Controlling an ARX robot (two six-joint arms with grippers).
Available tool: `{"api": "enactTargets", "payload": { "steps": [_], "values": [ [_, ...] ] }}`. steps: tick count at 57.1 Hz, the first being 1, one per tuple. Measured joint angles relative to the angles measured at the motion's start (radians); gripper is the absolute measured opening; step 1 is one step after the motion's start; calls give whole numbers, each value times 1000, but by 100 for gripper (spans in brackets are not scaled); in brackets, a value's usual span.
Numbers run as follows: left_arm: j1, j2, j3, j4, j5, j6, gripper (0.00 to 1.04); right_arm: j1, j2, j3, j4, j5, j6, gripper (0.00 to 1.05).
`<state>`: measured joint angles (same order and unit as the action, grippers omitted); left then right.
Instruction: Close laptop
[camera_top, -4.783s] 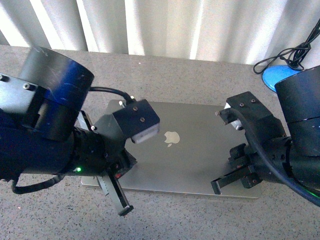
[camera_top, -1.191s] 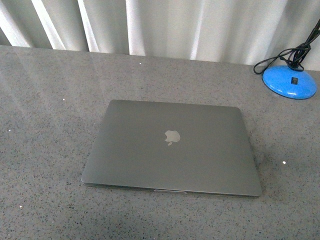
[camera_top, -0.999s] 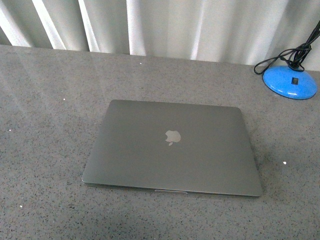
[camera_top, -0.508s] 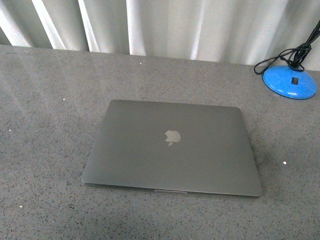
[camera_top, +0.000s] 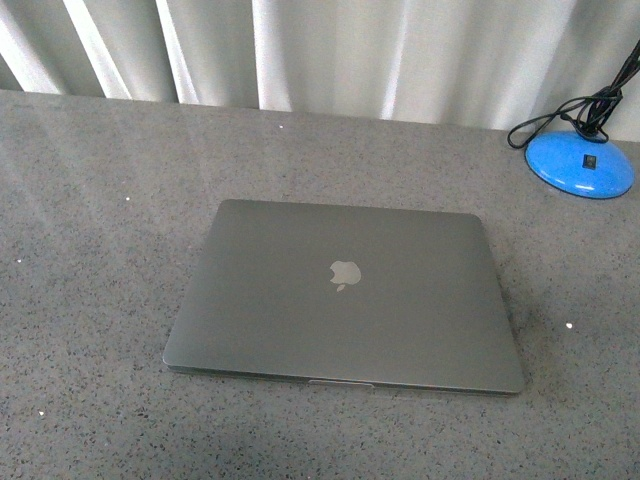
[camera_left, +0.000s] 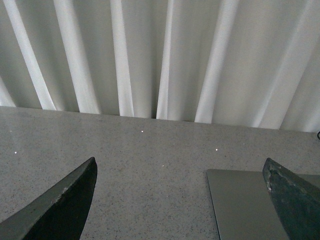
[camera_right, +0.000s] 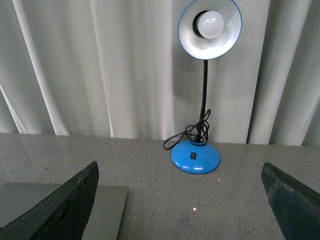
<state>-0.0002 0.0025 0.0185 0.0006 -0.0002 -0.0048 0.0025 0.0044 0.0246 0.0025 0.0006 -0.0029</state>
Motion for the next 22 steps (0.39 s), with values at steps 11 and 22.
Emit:
{"api": "enactTargets", "payload": {
  "steps": [11, 22],
  "values": [
    [0, 0, 0, 0, 0, 0, 98, 0, 0, 0, 0, 0, 0, 95],
    [0, 0, 0, 0, 0, 0, 98, 0, 0, 0, 0, 0, 0, 95]
  ]
}}
